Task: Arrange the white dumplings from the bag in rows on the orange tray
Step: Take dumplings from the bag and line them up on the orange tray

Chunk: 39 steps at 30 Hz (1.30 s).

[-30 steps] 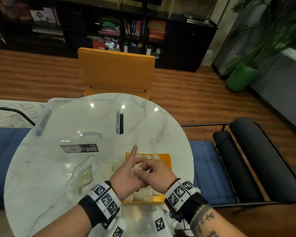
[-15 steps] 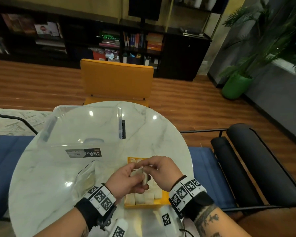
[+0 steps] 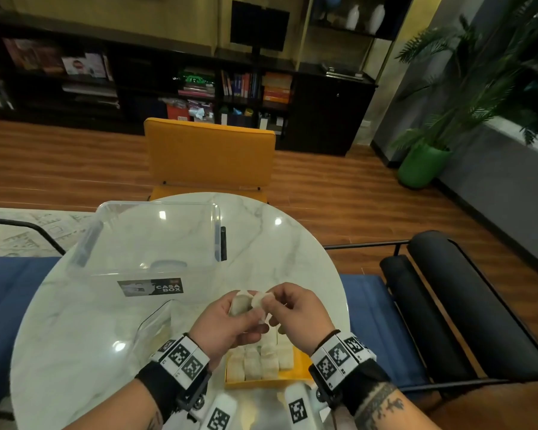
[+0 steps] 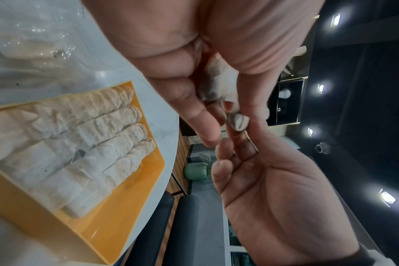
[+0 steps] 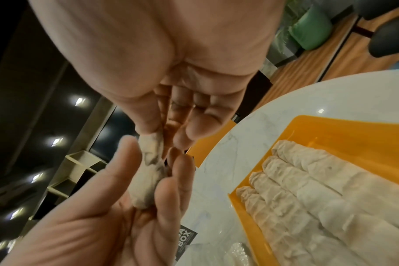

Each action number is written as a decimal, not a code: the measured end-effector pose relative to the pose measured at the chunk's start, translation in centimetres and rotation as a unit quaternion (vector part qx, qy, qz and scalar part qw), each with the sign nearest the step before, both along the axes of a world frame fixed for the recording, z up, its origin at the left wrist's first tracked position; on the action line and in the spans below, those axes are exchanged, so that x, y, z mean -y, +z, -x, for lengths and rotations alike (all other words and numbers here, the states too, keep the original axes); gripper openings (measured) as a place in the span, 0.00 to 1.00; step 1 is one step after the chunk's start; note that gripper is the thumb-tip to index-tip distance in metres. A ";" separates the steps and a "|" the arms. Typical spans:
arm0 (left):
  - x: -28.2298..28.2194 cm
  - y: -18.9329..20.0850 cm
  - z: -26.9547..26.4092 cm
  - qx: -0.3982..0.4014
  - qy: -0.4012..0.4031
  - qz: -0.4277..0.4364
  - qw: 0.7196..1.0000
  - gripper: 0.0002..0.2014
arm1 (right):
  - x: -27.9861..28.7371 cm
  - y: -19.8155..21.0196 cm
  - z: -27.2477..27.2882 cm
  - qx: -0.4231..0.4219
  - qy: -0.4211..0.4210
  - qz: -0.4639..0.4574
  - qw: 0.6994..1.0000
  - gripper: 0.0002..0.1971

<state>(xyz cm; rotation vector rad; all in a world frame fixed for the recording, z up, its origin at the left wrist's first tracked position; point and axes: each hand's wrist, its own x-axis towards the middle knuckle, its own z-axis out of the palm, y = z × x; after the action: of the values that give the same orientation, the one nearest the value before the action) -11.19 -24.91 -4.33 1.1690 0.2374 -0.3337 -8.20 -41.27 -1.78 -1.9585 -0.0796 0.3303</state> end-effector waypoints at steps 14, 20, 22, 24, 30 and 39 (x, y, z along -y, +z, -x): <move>0.2 -0.8 -0.6 0.041 -0.038 -0.139 0.989 0.10 | 0.4 -1.2 -0.1 -0.003 -0.019 0.009 1.000 0.08; 0.2 -1.0 -0.5 0.053 -0.037 -0.152 0.986 0.10 | 0.7 -0.3 -0.7 0.010 -0.014 -0.006 1.000 0.04; 0.3 -1.0 -0.4 0.080 -0.043 -0.165 0.982 0.09 | 0.7 -0.3 -0.6 0.006 -0.030 -0.034 0.999 0.06; 0.5 -1.1 -0.4 0.106 -0.045 -0.176 0.978 0.12 | 0.7 -0.3 -0.5 -0.005 -0.031 -0.048 0.998 0.07; 0.1 -2.2 -0.7 0.126 -0.042 -0.243 0.961 0.13 | 1.3 -0.4 -0.4 0.001 -0.028 -0.028 0.999 0.08; 1.0 -3.9 -0.3 0.104 -0.073 -0.267 0.955 0.15 | 2.9 -0.4 -1.1 0.023 0.039 0.030 0.999 0.05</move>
<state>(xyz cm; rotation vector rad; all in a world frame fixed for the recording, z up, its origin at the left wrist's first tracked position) -10.87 -25.93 -8.26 1.7509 0.0536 -0.2791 -7.09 -44.14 -2.20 -2.0257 -0.1775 0.3427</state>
